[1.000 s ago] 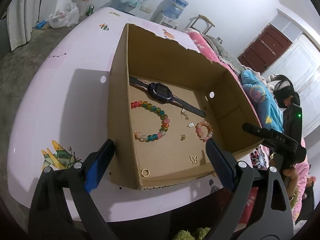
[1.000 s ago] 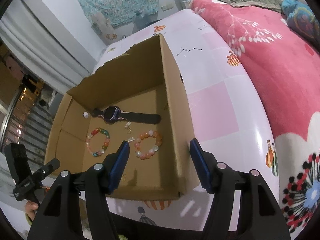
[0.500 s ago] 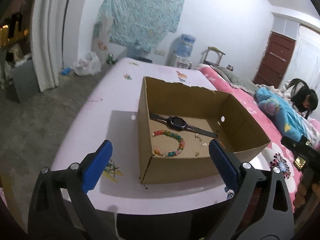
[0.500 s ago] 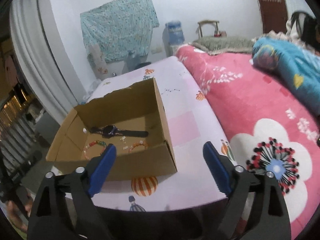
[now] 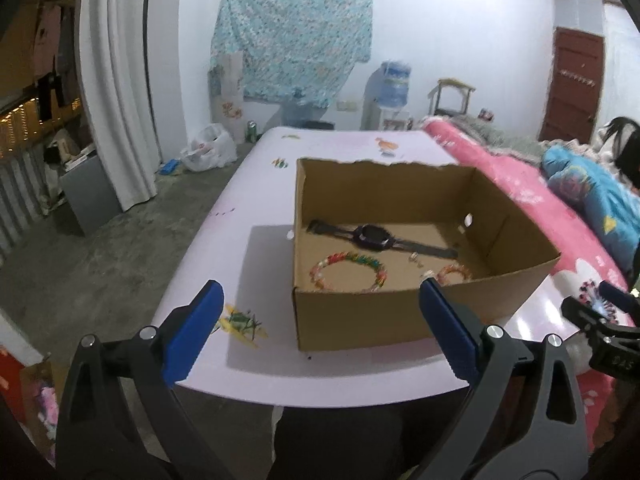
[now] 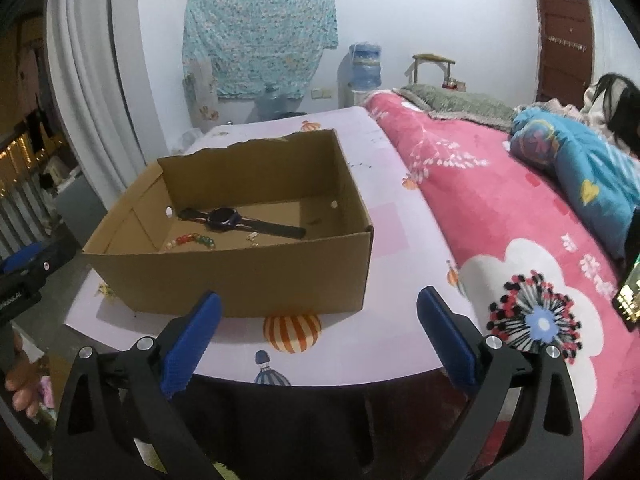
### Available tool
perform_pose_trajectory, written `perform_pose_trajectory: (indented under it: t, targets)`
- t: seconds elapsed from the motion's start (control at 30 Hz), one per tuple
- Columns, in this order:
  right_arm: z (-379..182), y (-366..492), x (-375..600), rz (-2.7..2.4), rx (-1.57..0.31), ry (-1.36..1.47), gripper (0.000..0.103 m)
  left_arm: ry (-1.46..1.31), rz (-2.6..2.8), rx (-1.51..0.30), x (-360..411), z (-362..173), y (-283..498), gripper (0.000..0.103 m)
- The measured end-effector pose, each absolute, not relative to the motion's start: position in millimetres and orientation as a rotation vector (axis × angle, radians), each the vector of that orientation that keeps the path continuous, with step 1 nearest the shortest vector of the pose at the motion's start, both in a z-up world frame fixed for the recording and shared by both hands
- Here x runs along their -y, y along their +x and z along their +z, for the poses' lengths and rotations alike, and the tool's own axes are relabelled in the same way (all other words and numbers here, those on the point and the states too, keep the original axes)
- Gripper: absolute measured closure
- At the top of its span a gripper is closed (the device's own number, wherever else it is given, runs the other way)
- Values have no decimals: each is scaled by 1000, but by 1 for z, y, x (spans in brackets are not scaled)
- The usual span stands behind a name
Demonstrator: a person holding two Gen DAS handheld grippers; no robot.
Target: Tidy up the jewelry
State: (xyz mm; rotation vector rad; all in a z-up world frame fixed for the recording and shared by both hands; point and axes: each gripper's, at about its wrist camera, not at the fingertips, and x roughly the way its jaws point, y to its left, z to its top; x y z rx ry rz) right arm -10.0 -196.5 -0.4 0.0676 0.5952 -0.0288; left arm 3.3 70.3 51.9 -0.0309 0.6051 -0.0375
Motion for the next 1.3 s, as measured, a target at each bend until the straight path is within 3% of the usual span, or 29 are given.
perform_pose_trajectory:
  t: [1.3]
  targets:
    - [-13, 21, 193, -48, -736, 53, 7, 12, 52, -798, -31, 27, 22, 8]
